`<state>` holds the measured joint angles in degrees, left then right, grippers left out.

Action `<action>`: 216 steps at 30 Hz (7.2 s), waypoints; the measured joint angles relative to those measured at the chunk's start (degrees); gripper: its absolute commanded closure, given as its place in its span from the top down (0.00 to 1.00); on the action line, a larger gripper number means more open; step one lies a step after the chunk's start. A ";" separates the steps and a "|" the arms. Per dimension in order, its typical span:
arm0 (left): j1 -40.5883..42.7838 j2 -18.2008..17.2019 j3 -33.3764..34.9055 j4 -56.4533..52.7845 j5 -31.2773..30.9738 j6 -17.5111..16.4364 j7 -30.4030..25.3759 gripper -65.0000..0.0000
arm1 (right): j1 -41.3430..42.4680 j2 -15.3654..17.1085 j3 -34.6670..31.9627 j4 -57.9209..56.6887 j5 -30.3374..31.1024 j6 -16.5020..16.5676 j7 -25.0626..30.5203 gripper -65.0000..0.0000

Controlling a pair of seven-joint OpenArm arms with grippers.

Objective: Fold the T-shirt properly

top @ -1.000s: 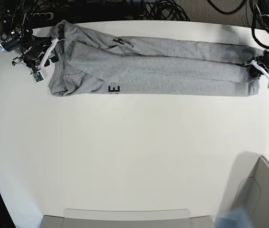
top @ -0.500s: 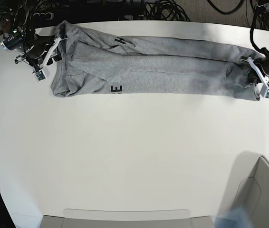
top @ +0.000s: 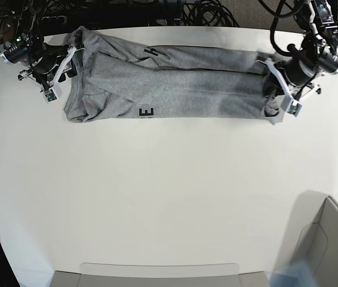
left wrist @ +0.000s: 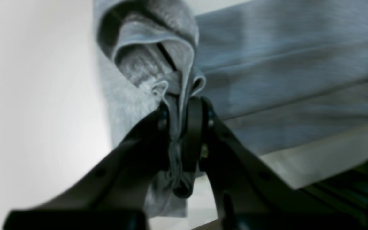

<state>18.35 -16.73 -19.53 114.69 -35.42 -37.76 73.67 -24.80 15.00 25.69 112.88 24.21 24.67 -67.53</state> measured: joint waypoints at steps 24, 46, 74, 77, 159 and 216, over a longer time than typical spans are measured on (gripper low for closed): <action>-0.59 7.19 15.72 -2.38 4.09 6.62 -6.29 0.09 | 0.04 0.00 0.00 0.00 0.00 0.00 0.02 0.30; -0.22 11.61 1.49 -0.33 -5.11 6.67 -6.67 0.03 | -0.15 -0.04 0.22 0.04 0.28 0.00 5.55 0.30; 1.14 8.28 1.53 -1.09 -5.16 6.43 -6.91 0.02 | 0.76 -3.78 12.79 -25.35 21.14 14.60 12.74 0.38; 1.03 8.33 1.53 -1.09 -5.22 6.40 -6.91 0.02 | 2.25 -3.43 11.32 -26.86 21.46 14.62 13.38 0.38; 8.17 7.67 -14.60 -0.98 -5.35 6.25 -6.45 0.02 | 12.68 -17.86 -51.01 3.91 -50.16 -5.46 5.81 0.00; 6.45 8.63 -20.63 -3.89 -5.33 6.25 -6.64 0.02 | 13.03 -19.02 -51.45 2.21 -51.19 -5.84 8.83 0.00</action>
<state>24.80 -8.10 -40.16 110.80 -40.75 -31.51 67.02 -11.77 -4.01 -25.76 115.09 -26.98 18.83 -58.70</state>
